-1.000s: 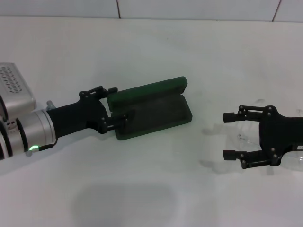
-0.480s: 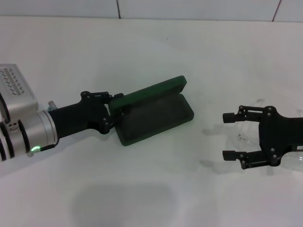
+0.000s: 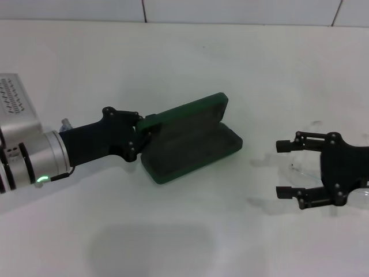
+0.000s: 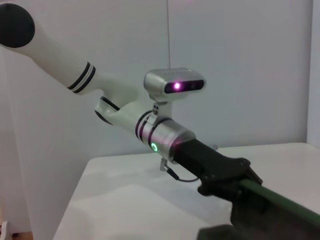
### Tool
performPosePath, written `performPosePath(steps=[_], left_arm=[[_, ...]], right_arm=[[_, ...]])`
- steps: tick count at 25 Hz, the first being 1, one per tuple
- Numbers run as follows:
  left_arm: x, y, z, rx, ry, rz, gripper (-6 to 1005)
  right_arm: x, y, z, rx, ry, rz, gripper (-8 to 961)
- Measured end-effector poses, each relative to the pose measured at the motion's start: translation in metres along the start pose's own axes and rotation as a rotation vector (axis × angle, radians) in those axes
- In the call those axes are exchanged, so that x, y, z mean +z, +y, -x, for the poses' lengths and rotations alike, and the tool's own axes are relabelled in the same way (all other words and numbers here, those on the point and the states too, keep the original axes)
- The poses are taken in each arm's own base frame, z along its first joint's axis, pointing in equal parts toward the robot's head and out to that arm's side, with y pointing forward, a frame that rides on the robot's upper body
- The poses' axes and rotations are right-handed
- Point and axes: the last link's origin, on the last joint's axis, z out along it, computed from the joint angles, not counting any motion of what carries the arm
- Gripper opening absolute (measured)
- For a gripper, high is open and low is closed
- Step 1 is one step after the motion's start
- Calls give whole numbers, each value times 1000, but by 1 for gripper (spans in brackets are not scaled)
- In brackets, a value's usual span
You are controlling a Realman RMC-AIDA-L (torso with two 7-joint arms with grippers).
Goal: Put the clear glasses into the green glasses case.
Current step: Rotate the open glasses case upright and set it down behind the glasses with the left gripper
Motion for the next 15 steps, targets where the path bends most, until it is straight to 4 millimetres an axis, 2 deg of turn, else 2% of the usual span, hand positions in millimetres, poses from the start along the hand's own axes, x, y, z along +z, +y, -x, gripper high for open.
performPosePath(steps=[5, 15], left_arm=[[3, 2, -6, 12, 23, 32, 105], [30, 10, -23, 85, 67, 82, 77]], right_arm=[[-6, 3, -2, 5, 4, -1, 857], [-9, 10, -9, 2, 13, -1, 857]])
